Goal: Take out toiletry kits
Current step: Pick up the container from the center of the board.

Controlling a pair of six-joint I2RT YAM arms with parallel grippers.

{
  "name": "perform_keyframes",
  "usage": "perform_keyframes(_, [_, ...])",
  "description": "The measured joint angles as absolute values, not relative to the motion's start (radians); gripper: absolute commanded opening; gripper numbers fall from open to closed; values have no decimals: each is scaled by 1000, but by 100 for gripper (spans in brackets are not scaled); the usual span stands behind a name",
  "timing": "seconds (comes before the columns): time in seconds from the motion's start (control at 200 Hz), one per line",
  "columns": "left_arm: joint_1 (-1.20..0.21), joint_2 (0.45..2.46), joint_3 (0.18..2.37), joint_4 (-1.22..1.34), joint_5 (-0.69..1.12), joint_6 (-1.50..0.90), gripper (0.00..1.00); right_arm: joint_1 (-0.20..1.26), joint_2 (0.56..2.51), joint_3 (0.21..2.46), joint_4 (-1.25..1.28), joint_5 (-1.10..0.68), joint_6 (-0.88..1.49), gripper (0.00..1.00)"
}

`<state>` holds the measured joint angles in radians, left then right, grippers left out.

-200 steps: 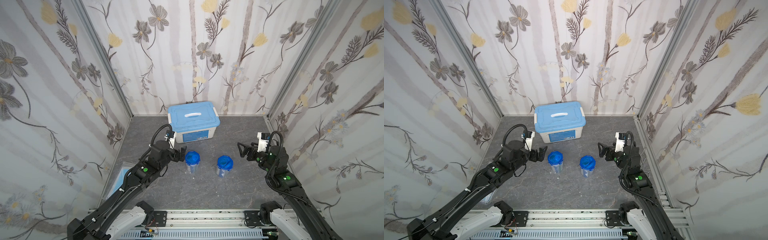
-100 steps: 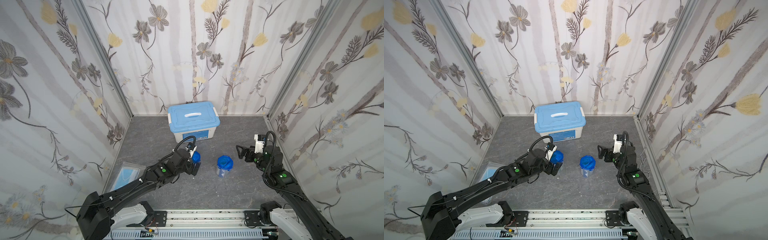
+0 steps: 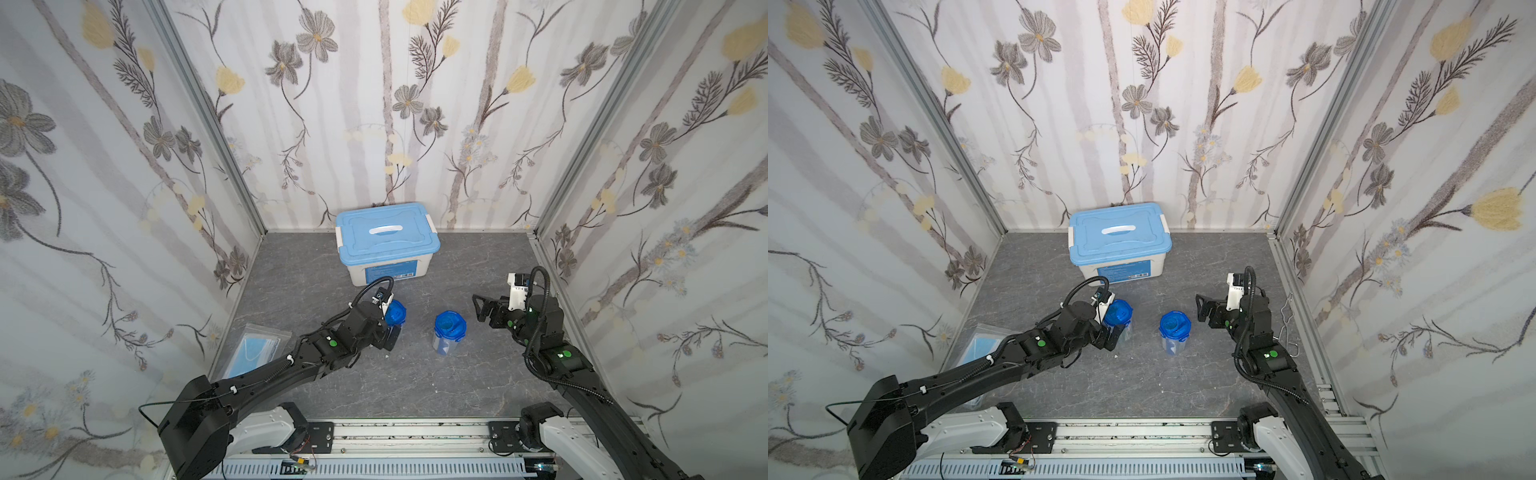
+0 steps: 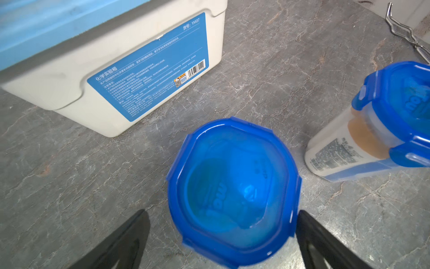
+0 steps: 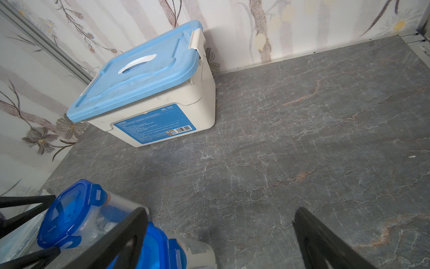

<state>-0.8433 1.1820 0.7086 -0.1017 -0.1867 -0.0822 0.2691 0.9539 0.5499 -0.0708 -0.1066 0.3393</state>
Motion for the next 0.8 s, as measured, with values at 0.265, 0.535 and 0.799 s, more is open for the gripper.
perform_keyframes(0.265, [-843, 1252, 718, -30, -170, -77, 100, 269, 974, 545, -66, -111, 340, 100])
perform_keyframes(0.535, [-808, 1225, 667, 33, -127, 40, 100, 269, 1001, 542, -55, -112, 347, 100])
perform_keyframes(0.799, [-769, 1283, 665, 132, -50, 81, 100, 269, 1022, 542, -29, -119, 355, 100])
